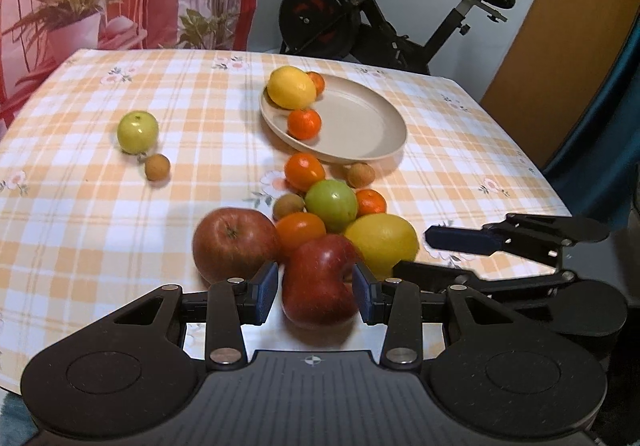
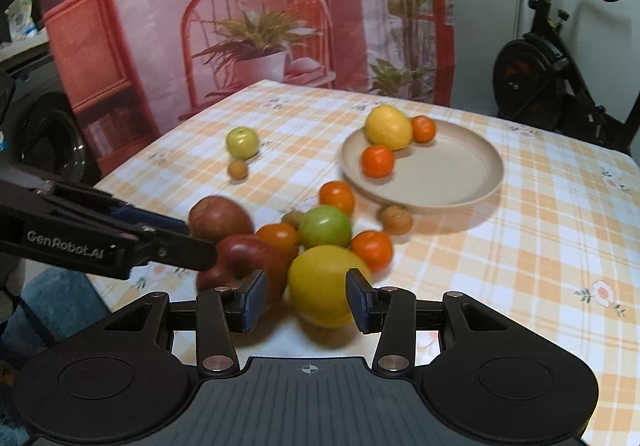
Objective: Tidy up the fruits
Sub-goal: 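Close the left gripper around a red apple in the fruit pile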
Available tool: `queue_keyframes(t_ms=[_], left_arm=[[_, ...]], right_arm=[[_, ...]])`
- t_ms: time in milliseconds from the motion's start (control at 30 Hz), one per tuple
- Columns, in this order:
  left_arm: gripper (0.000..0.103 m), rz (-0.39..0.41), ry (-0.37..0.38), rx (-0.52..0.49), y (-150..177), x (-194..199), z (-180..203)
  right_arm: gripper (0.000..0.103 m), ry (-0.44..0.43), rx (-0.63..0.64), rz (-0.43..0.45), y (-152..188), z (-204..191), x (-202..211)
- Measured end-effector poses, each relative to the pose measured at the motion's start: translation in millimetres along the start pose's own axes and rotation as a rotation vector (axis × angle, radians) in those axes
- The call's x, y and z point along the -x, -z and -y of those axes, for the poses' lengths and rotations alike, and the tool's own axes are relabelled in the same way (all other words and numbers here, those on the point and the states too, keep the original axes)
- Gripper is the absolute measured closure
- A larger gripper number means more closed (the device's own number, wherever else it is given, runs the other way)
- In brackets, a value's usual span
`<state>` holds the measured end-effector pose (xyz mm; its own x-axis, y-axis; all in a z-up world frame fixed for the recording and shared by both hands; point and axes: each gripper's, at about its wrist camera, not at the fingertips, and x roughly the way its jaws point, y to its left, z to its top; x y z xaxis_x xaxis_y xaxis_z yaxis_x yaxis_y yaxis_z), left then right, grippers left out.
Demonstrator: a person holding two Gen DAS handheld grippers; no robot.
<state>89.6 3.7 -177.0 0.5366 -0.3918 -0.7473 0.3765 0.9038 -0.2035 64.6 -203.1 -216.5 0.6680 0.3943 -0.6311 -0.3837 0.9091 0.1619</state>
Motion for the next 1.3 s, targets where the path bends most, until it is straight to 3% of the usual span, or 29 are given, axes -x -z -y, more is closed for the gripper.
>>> queue_keyframes(t_ms=[700,1300], left_arm=[[0.058,-0.033,0.007,0.034,4,-16,-10],[0.055,-0.022,-0.024,0.099,2,-12,-30]], right_arm=[[0.062,-0.116,0.002,-0.106,15,-19,-28],[0.048,-0.130,0.085,-0.090,5,-34,-52]])
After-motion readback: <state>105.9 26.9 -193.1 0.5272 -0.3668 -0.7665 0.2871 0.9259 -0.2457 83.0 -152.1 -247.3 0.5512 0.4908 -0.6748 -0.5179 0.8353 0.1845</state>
